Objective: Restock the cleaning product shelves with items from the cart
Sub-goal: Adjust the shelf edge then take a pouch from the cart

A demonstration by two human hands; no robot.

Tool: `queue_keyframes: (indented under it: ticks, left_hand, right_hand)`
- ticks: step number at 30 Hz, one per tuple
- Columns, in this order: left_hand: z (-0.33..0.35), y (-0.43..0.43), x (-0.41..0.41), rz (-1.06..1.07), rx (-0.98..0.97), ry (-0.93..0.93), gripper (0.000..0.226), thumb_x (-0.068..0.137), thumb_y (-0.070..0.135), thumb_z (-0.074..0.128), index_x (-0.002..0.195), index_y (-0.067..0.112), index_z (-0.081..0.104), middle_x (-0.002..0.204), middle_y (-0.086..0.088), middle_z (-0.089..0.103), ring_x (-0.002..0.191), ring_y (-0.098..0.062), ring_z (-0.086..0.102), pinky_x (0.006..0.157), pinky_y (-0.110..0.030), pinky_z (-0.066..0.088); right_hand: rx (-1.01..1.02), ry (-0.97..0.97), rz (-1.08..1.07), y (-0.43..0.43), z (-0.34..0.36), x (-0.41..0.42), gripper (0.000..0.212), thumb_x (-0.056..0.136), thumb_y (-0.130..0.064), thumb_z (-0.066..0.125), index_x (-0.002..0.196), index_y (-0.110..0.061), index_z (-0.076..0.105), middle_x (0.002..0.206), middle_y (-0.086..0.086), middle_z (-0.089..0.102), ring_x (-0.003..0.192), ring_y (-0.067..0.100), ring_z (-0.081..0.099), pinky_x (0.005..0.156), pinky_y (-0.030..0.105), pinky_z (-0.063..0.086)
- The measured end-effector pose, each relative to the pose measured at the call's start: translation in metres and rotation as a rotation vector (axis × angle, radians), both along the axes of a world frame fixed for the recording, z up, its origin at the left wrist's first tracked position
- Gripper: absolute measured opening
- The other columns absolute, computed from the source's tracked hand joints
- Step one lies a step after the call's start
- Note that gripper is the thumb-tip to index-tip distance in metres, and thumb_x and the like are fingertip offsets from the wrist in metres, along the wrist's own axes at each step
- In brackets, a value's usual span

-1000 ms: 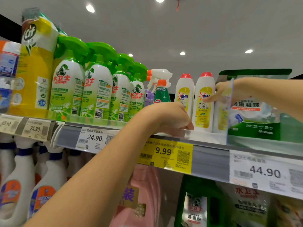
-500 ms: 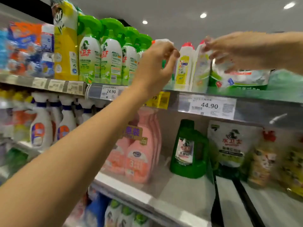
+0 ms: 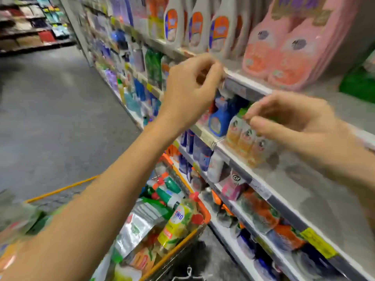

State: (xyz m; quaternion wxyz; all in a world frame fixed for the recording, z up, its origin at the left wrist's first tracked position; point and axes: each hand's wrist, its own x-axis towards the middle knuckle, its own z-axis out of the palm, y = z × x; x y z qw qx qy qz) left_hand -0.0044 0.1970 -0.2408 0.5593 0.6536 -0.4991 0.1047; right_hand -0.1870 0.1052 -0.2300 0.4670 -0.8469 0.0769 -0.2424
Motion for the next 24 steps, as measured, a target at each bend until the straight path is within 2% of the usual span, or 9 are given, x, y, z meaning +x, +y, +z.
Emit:
queue_keyframes:
  ticks: [4,6,9,12,14,16,19,22,24]
  left_hand:
    - [-0.089,0.045,0.024,0.159,0.232,0.245,0.024,0.091,0.016,0.053,0.07,0.022,0.06,0.058,0.015,0.057,0.059,-0.006,0.056,0.062,-0.024,0.046]
    - [-0.139,0.065,0.035,0.233,0.42,0.312,0.02,0.091,0.017,0.055,0.075,0.018,0.067,0.062,0.01,0.06,0.063,-0.014,0.06,0.067,-0.031,0.049]
    - [-0.212,0.093,0.046,0.267,0.727,0.376,0.015,0.09,0.022,0.055,0.087,0.016,0.069,0.078,0.003,0.064,0.074,-0.018,0.062,0.075,-0.039,0.052]
    - [-0.26,0.114,0.048,0.198,0.991,0.432,0.02,0.092,0.021,0.056,0.108,0.013,0.066,0.109,-0.007,0.067,0.101,-0.027,0.062,0.088,-0.041,0.05]
    - [-0.281,0.123,0.048,0.096,1.155,0.35,0.029,0.095,0.02,0.055,0.122,0.011,0.06,0.126,-0.011,0.059,0.117,-0.028,0.054,0.095,-0.038,0.044]
    - [-0.297,0.128,0.047,0.029,1.241,0.301,0.036,0.096,0.022,0.054,0.13,0.011,0.054,0.133,-0.012,0.054,0.122,-0.03,0.049,0.097,-0.037,0.041]
    - [-0.316,0.13,0.048,-0.006,1.295,0.308,0.041,0.094,0.021,0.054,0.135,0.012,0.051,0.137,-0.013,0.052,0.124,-0.031,0.047,0.1,-0.038,0.04]
    - [-0.33,0.13,0.05,-0.033,1.355,0.285,0.047,0.093,0.023,0.054,0.138,0.013,0.048,0.139,-0.013,0.05,0.126,-0.031,0.044,0.104,-0.041,0.038]
    - [-0.336,0.132,0.051,-0.055,1.394,0.293,0.046,0.093,0.023,0.052,0.138,0.014,0.047,0.139,-0.013,0.049,0.126,-0.031,0.043,0.104,-0.042,0.038]
  right_hand:
    - [0.535,0.455,-0.005,0.04,-0.142,0.055,0.018,0.087,-0.017,0.067,0.097,-0.004,0.061,0.082,0.011,0.063,0.065,0.012,0.059,0.059,0.022,0.049]
    - [0.722,0.703,-0.079,0.057,-0.205,0.076,0.022,0.089,-0.017,0.067,0.104,-0.003,0.059,0.079,0.01,0.061,0.056,0.009,0.057,0.059,0.024,0.049]
    - [0.865,0.854,-0.25,0.075,-0.286,0.093,0.013,0.088,-0.013,0.068,0.097,-0.005,0.063,0.071,0.007,0.059,0.046,0.008,0.054,0.048,0.022,0.045]
    - [0.901,0.834,-0.457,0.082,-0.342,0.099,0.034,0.076,-0.02,0.079,0.102,-0.003,0.065,0.085,0.016,0.067,0.059,0.019,0.062,0.049,0.026,0.049]
    - [0.893,0.838,-0.55,0.082,-0.369,0.104,0.065,0.056,-0.043,0.086,0.105,-0.006,0.064,0.099,0.018,0.07,0.081,0.028,0.069,0.069,0.041,0.059]
    - [0.845,0.904,-0.568,0.081,-0.399,0.107,0.081,0.056,-0.055,0.082,0.115,-0.004,0.061,0.111,0.019,0.066,0.099,0.036,0.066,0.085,0.049,0.056]
    - [0.69,0.968,-0.681,0.09,-0.392,0.119,0.106,0.048,-0.074,0.071,0.127,-0.006,0.054,0.126,0.021,0.057,0.11,0.039,0.058,0.093,0.05,0.051]
    - [0.606,1.058,-0.803,0.1,-0.381,0.135,0.104,0.068,-0.061,0.076,0.142,0.0,0.036,0.143,0.024,0.035,0.128,0.042,0.039,0.103,0.049,0.041]
    - [0.618,1.086,-0.832,0.101,-0.382,0.139,0.098,0.072,-0.054,0.078,0.141,0.001,0.036,0.144,0.024,0.031,0.129,0.043,0.036,0.103,0.048,0.04]
